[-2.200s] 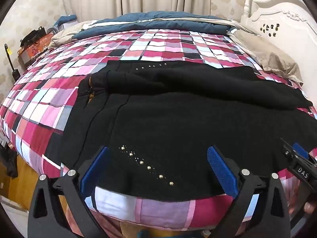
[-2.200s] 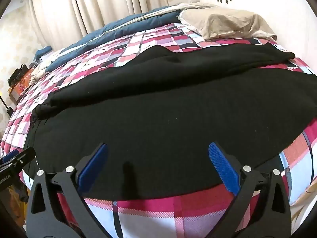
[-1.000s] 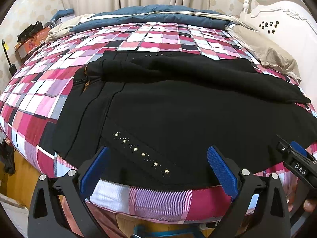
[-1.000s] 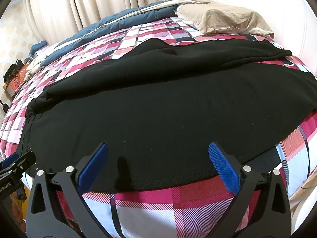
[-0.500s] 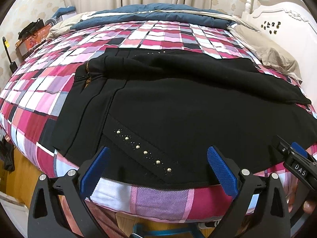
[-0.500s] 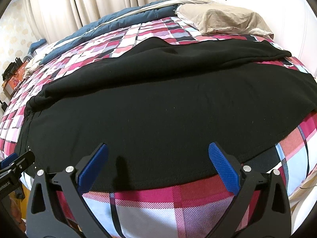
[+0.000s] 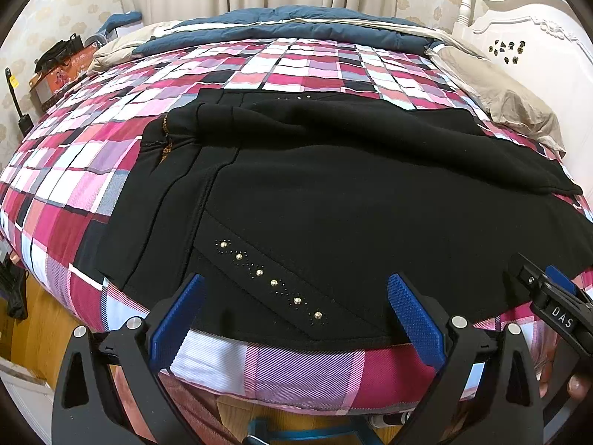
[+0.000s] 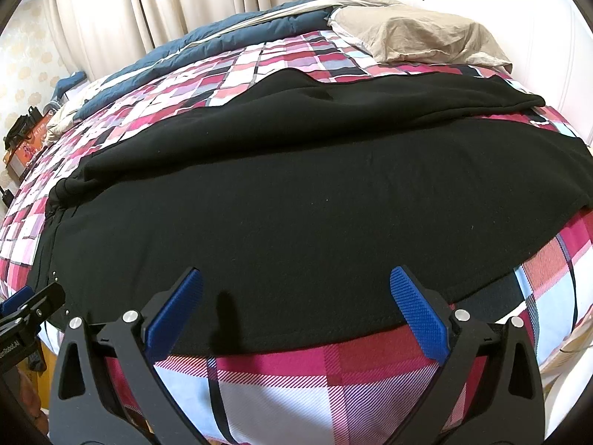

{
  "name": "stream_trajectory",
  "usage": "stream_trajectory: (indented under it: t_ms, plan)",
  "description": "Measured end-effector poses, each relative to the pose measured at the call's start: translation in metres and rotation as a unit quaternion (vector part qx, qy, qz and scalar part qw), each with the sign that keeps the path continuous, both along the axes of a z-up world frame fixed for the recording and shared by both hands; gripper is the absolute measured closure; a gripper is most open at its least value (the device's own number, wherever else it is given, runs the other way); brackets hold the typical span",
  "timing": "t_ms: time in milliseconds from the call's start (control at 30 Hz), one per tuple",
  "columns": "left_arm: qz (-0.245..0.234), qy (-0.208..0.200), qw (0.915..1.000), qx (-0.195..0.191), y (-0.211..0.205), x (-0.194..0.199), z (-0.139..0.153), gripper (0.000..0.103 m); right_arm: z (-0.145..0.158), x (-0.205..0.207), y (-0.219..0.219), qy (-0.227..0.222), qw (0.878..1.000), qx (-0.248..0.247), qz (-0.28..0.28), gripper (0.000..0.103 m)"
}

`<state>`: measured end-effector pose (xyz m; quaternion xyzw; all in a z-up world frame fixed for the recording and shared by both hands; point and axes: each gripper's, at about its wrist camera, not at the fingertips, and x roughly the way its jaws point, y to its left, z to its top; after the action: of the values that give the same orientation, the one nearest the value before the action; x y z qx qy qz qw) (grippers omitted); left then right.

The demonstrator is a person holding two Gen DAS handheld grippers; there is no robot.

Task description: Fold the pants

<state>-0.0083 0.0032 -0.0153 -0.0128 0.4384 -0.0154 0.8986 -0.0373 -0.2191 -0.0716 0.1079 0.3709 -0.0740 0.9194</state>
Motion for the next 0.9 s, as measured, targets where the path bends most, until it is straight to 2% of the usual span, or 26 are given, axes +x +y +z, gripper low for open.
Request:
stream_trajectory:
  t_ms: [900]
  plan:
    - [0.002,-0.001,1.0,0.0,0.0014,-0.0018,-0.0001,0.005,0.0001,-0.0018,0.0013,0.0,1.0,0.0,0.0,0.002]
